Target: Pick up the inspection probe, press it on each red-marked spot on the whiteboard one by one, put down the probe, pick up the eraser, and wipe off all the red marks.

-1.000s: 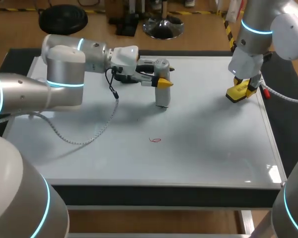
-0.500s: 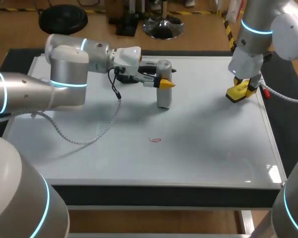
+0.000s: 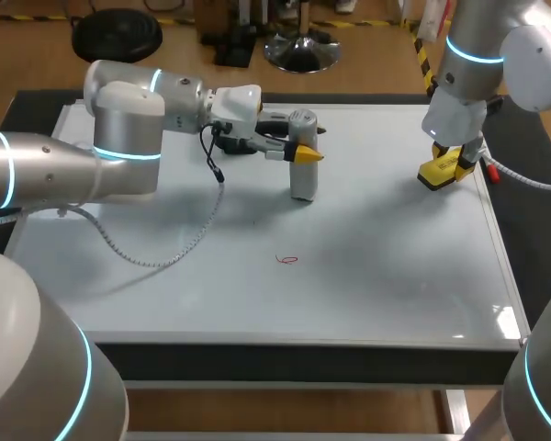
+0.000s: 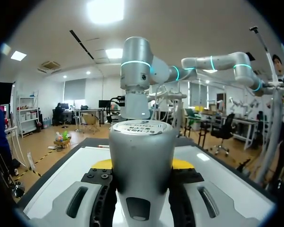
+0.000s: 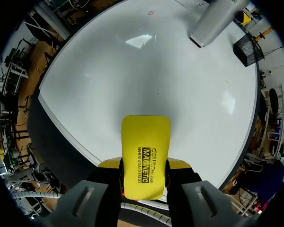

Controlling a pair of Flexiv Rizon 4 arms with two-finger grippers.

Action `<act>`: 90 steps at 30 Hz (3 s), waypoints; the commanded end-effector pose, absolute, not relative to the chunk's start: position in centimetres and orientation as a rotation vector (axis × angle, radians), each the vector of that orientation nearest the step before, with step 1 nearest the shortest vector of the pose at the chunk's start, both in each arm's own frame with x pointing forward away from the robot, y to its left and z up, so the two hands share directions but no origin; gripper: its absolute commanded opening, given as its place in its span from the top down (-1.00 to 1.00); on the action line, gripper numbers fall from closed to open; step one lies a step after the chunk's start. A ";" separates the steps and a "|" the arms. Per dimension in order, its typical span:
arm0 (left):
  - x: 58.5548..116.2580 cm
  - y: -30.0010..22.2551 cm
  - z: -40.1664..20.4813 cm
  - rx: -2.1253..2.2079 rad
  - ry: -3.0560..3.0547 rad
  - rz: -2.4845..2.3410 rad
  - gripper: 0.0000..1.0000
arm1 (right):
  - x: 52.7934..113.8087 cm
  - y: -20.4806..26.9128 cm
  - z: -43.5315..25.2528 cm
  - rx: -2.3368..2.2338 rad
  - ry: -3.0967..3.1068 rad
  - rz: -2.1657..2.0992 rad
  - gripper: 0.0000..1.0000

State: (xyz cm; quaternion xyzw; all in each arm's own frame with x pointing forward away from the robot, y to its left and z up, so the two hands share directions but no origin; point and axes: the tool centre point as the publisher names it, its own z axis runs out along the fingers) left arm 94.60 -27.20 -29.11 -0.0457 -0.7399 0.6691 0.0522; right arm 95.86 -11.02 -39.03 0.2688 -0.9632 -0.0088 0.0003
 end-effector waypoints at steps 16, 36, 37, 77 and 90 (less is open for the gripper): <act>95.1 -26.4 -27.4 -0.178 -2.252 2.009 1.00 | 95.9 -11.1 -38.9 0.846 -3.022 -0.025 1.00; 97.7 -25.9 -23.0 -0.346 -2.230 1.968 1.00 | 95.9 -11.1 -38.9 0.846 -3.022 -0.025 1.00; 98.0 -25.9 -22.8 -0.346 -2.222 1.969 1.00 | 95.9 -11.1 -38.9 0.846 -3.022 -0.025 1.00; 107.3 -26.8 -17.3 -0.626 -2.109 1.851 1.00 | 95.9 -11.1 -38.9 0.846 -3.022 -0.025 1.00; 109.5 -26.8 -17.9 -0.665 -2.080 1.801 1.00 | 95.9 -11.1 -38.9 0.846 -3.022 -0.025 1.00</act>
